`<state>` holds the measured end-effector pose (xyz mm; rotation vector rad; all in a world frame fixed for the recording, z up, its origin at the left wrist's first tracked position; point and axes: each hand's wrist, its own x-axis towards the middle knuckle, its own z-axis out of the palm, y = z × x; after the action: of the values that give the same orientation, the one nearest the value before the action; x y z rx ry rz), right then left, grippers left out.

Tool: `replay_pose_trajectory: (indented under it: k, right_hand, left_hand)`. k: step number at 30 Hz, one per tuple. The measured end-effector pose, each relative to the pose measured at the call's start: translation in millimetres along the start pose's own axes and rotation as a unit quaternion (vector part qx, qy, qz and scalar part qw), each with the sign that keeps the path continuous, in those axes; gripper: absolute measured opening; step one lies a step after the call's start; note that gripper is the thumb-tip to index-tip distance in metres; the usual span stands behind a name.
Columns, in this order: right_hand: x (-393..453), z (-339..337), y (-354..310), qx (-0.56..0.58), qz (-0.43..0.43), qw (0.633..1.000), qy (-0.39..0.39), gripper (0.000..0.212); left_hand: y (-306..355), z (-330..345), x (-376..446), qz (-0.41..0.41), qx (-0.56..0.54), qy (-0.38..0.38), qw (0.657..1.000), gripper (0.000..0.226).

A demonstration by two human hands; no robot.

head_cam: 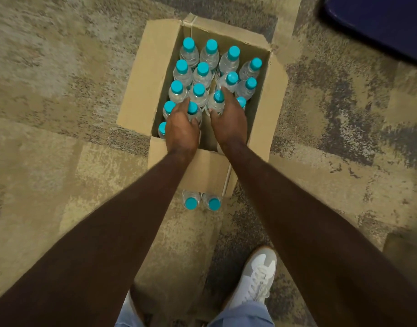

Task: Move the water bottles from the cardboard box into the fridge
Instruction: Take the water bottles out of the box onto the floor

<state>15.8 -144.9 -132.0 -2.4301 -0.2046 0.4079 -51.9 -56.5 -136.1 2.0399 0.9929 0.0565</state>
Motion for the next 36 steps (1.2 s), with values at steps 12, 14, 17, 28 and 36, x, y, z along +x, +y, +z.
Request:
replay_pose_trajectory:
  k: [12,14,17,28,36]
  right_hand:
    - [3,-3,3,-0.005,0.001,1.0,0.001,0.032]
    - [1,-6,10,0.002,-0.01,1.0,-0.005,0.032]
    - [-3,-11,19,0.003,-0.029,1.0,0.003,0.037]
    - [-27,-42,10,0.197,-0.005,0.975,0.101,0.039]
    - [-58,-74,-11,0.328,-0.015,0.935,0.135,0.039]
  left_hand:
    - [6,1,-1,0.009,0.074,0.023,0.997,0.041]
    - [5,3,-5,0.031,0.084,0.021,0.996,0.041]
    - [-1,5,-9,0.043,0.08,0.015,0.996,0.045]
    - [7,-29,-16,0.109,-0.078,-0.003,0.991,0.046]
    - [32,-79,-28,0.241,-0.085,-0.056,0.965,0.043]
